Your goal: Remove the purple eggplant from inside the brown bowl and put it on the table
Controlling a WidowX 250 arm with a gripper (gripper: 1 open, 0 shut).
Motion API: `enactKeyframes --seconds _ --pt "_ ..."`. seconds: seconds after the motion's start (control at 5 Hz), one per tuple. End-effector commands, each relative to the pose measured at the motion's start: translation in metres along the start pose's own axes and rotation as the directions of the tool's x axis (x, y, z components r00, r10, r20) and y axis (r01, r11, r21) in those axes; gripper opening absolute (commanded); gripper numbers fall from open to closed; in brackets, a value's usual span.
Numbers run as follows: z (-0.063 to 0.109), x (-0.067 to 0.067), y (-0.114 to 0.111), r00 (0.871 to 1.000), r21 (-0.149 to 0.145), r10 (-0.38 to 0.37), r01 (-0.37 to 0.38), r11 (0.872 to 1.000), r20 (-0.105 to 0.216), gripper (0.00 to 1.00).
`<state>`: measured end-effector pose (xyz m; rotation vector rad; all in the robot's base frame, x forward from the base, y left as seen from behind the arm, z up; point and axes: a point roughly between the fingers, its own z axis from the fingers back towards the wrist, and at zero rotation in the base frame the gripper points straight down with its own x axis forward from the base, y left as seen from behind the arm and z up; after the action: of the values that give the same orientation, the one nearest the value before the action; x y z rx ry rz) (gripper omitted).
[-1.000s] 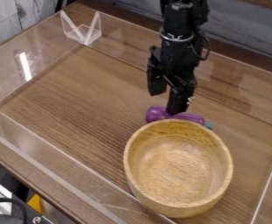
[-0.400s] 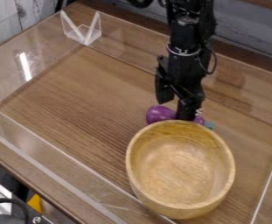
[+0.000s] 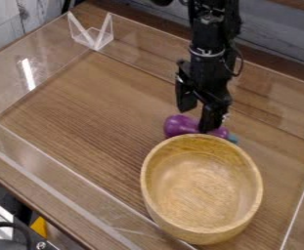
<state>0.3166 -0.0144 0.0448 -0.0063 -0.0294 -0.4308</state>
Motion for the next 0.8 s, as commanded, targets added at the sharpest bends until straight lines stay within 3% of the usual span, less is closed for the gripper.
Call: enactKeyframes --seconds 0.0,0.4,0.6 --pt "-0.007 0.001 0.013 0.999 0.016 0.037 -0.037 0.999 0.025 1.00" --pt "-0.018 -0.007 -0.003 0.999 0.023 0.016 -0.016 1.000 0.031 1.00" --pt "-0.027 -0.011 0.001 0.999 0.022 0.019 -0.019 1.000 0.031 1.00"
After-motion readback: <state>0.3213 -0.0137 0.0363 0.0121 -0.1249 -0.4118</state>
